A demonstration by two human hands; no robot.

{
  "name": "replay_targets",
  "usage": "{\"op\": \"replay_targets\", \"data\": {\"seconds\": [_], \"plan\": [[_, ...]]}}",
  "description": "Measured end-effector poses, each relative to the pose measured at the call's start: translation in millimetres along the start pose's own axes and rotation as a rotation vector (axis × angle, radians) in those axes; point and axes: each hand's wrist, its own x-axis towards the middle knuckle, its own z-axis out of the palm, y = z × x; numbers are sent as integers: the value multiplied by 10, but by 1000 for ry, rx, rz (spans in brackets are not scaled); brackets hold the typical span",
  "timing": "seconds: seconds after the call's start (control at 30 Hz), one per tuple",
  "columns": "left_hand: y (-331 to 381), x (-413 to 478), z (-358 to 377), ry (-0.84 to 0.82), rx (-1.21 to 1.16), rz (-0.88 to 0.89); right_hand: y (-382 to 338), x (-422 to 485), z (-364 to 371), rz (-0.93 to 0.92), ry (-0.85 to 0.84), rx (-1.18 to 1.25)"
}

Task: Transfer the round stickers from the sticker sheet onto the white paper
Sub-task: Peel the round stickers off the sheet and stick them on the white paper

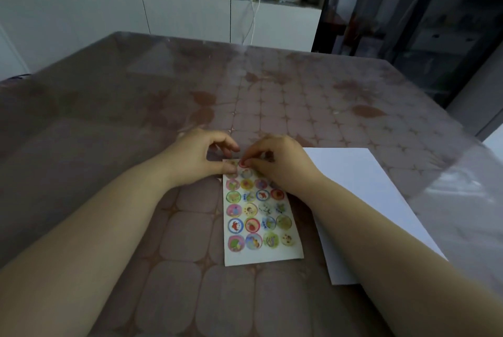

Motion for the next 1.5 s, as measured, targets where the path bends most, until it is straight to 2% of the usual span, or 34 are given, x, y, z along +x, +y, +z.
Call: {"op": "replay_targets", "data": {"seconds": [0.2,0.27,0.37,0.43,0.5,0.57,0.67,0.8,0.9,1.13,1.33,1.5], "plan": [[23,3,1,-24,49,15,-6,46,11,-36,-8,-17],[33,-1,-5,-29,52,16,-24,77,-33,43,-27,97],[29,-9,-23,-29,57,45,-6,120,-370,205,87,354],[33,2,-39,-28,91,60,116,112,-718,309,86,312],[73,11,-37,-36,119,66,274,57,-923,401,-12,189],[126,21,-12,-28,141,84,381,-23,-909,466,-89,128],[178,11,42,20,171,104,448,-131,-745,521,-95,154],[228,2,92,89,196,139,469,-138,-675,515,-43,182],[245,4,126,106,203,157,484,-141,-657,499,-65,176],[247,10,144,107,196,157,520,-109,-622,480,-64,136],[243,9,140,107,193,163,565,-69,-615,545,44,188],[223,7,132,104,190,167,576,-87,-548,544,32,169]]}}
